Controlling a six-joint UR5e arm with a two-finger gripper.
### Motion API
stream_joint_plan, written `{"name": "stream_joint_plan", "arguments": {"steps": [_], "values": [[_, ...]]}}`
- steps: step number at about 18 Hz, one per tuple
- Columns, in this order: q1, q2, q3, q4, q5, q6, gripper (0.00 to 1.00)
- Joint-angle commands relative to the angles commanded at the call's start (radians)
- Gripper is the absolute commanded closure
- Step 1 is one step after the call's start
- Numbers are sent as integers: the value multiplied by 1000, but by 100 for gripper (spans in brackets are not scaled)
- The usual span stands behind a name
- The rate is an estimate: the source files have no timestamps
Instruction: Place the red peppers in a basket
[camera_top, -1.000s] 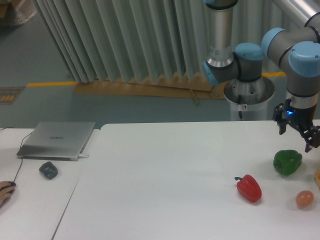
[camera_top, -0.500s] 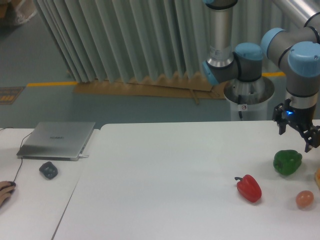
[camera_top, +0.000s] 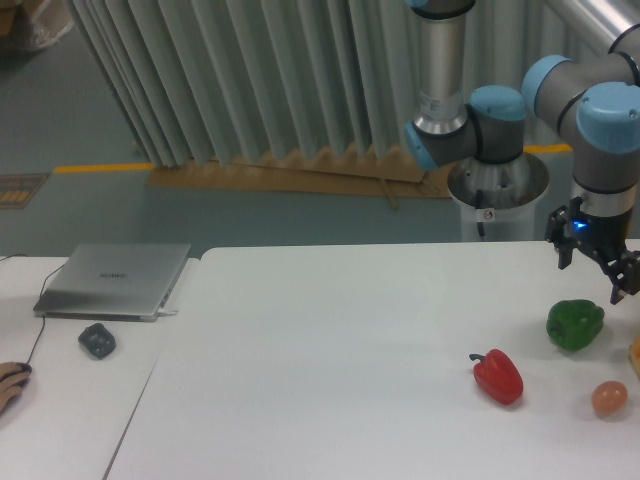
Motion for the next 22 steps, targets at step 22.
{"name": "stream_joint_plan", "arguments": {"steps": [22], "values": [[-90, -66, -18, 138, 8, -746, 0]]}}
